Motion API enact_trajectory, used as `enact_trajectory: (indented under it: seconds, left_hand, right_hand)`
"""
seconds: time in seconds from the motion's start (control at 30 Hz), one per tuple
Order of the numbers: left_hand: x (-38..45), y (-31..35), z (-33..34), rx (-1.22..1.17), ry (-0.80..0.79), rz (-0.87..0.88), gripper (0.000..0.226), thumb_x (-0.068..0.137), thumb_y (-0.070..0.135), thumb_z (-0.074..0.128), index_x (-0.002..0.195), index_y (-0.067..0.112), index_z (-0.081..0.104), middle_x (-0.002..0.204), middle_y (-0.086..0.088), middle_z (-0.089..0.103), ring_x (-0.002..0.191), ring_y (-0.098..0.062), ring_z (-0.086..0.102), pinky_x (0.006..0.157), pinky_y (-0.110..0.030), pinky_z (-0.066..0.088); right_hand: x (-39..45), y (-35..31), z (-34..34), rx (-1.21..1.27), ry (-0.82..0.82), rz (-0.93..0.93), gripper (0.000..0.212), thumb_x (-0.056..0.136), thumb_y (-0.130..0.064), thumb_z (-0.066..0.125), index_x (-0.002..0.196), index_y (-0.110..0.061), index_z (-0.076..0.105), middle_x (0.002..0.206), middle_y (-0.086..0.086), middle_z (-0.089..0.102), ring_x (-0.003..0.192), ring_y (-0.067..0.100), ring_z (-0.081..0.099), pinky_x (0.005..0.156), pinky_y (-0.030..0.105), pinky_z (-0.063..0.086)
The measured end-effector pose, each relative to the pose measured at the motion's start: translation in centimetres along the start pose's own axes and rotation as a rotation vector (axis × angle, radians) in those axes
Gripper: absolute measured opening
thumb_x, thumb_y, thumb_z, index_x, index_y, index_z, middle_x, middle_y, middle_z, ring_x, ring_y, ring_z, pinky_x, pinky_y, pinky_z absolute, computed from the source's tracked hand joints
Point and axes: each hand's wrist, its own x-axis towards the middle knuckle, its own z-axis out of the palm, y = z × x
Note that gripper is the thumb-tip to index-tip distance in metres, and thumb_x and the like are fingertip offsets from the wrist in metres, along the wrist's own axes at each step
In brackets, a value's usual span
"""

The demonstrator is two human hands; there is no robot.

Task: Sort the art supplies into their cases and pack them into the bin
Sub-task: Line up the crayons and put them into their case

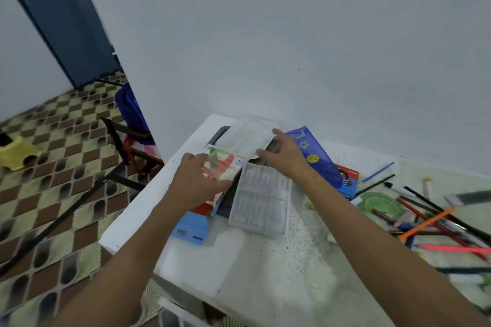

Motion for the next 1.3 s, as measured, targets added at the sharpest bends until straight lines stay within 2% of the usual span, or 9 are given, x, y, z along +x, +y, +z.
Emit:
enact_trajectory:
  seconds: [0.13,0.27,0.47,0.57,0.67,0.83,0.97,1.07,1.3]
  left_hand:
    - [-1.9,2.2,-0.1,-0.188,-0.187,0.144,0.081,0.061,0.029,0.087,0.130,0.036,0.046,0.106,0.008,0.051,0.085,-0.005,0.058,0.051,-0.019,0.050]
    - [-3.5,5.7,1.9,-0.430,-0.445,0.242,0.088,0.061,0.008,0.087,0.133,0.036,0.045,0.095,-0.003,0.063,0.070,-0.013,0.064,0.069,-0.035,0.058]
    - [-7.0,11.3,6.1,-0.687,-0.729,0.203,0.069,0.064,0.009,0.086,0.124,0.026,0.055,0.092,-0.010,0.065,0.073,-0.018,0.062,0.060,-0.028,0.052]
    - [-9.1,13.1,8.7,-0.732,-0.708,0.131,0.042,0.071,0.027,0.081,0.109,0.014,0.067,0.082,-0.007,0.066,0.066,-0.018,0.061,0.052,-0.029,0.049]
    - [-11.0,14.0,10.6,-0.686,-0.617,0.114,0.009,0.086,0.015,0.068,0.094,0.014,0.072,0.078,-0.009,0.068,0.061,-0.020,0.061,0.050,-0.031,0.050]
    - [-13.6,13.2,12.3,-0.468,-0.500,0.215,0.013,0.086,0.015,0.067,0.097,0.024,0.069,0.067,-0.002,0.068,0.053,-0.015,0.064,0.046,-0.030,0.052]
    - [-15.3,11.9,13.5,-0.270,-0.407,0.260,0.007,0.083,0.030,0.070,0.089,0.029,0.070,0.066,0.004,0.067,0.052,-0.010,0.064,0.049,-0.023,0.051]
    - [-16.1,11.1,13.8,-0.153,-0.384,0.278,0.006,0.083,0.031,0.069,0.089,0.031,0.070,0.068,0.007,0.066,0.059,-0.006,0.061,0.052,-0.014,0.044]
    - [-16.5,9.9,14.7,-0.033,-0.345,0.372,0.021,0.086,0.032,0.063,0.105,0.027,0.071,0.082,0.009,0.062,0.074,-0.009,0.058,0.069,-0.027,0.048]
  right_hand:
    - [-4.1,0.5,-7.2,0.390,0.178,0.153,0.061,0.088,-0.028,0.064,0.141,-0.016,0.038,0.116,-0.001,0.057,0.100,0.021,0.061,0.083,0.035,0.051]
    - [-10.2,3.0,-13.7,0.327,0.239,0.171,0.032,0.089,-0.020,0.064,0.119,-0.008,0.064,0.094,0.005,0.070,0.070,0.013,0.062,0.065,0.030,0.048]
    - [-21.1,6.3,-19.3,0.326,0.406,0.214,0.017,0.088,-0.013,0.066,0.105,-0.010,0.067,0.080,0.008,0.069,0.060,0.014,0.060,0.057,0.025,0.047]
    - [-25.5,7.8,-20.4,0.296,0.461,0.226,0.023,0.087,-0.012,0.067,0.110,-0.013,0.065,0.077,0.004,0.064,0.059,0.012,0.058,0.056,0.027,0.048]
    - [-28.8,8.8,-20.3,0.288,0.515,0.267,0.028,0.087,-0.006,0.065,0.112,-0.019,0.062,0.072,0.007,0.060,0.051,0.010,0.055,0.048,0.020,0.046]
    - [-32.3,10.7,-18.6,0.106,0.562,0.296,0.014,0.086,-0.018,0.069,0.098,-0.010,0.067,0.059,0.017,0.056,0.044,0.017,0.050,0.039,0.025,0.042]
    - [-33.8,11.9,-16.9,-0.175,0.570,0.307,0.005,0.083,-0.026,0.071,0.083,-0.021,0.069,0.063,-0.002,0.063,0.054,0.008,0.055,0.053,0.023,0.046]
    - [-34.5,12.2,-15.7,-0.306,0.587,0.344,0.007,0.078,-0.026,0.073,0.083,-0.021,0.070,0.061,-0.008,0.061,0.054,0.005,0.055,0.059,0.023,0.046]
    - [-34.3,12.6,-14.8,-0.485,0.549,0.380,0.022,0.080,-0.029,0.069,0.098,-0.018,0.073,0.083,-0.004,0.060,0.075,0.013,0.056,0.068,0.029,0.047]
